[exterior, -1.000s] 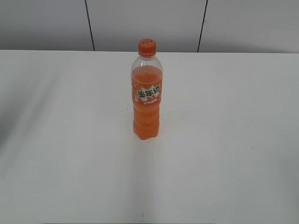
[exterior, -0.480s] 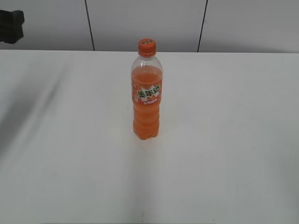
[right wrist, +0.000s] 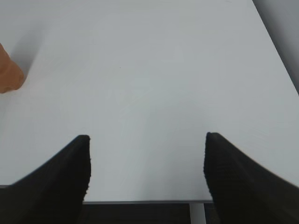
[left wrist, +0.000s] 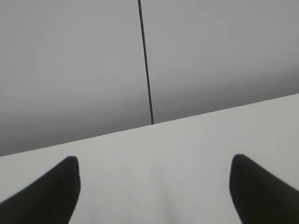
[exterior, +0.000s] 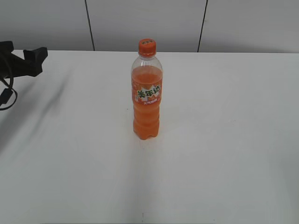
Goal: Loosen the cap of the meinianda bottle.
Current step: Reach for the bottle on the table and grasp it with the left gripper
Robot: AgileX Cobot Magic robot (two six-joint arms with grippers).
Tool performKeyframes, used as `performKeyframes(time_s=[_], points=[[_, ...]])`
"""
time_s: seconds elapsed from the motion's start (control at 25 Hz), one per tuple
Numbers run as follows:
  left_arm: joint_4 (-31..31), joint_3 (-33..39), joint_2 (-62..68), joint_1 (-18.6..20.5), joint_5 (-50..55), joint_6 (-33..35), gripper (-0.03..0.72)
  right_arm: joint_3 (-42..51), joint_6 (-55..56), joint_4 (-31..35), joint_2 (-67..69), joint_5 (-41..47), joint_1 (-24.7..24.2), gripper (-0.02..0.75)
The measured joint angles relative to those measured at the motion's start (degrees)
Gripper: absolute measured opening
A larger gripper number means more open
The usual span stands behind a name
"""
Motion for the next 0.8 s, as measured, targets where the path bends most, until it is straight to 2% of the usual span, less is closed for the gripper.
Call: performKeyframes(time_s=[0.12, 0.24, 0.36, 0.52, 0.8], points=[[8.83, -0.04, 3.72, 3.77, -7.16, -3.63, 0.591, 0.00, 0.05, 0.00, 0.00, 0.00, 0.00, 0.566], [16.24, -0.04, 6.34, 5.54, -12.21, -4.33, 0.591, 0.00, 0.05, 0.00, 0.00, 0.00, 0.00, 0.566], [22.18, -0.04, 8.17, 5.92, -14.94, -4.46, 0.591, 0.00, 0.01, 0.00, 0.00, -0.02, 0.00, 0.566], [33.05, -0.04, 8.59, 5.96, -17.69, -4.63, 0.591, 0.00, 0.01, 0.06, 0.00, -0.02, 0.00, 0.566], [48.27, -0.07, 8.59, 5.96, -18.23, -4.93, 0.591, 0.00, 0.01, 0.06, 0.00, -0.02, 0.00, 0.566]])
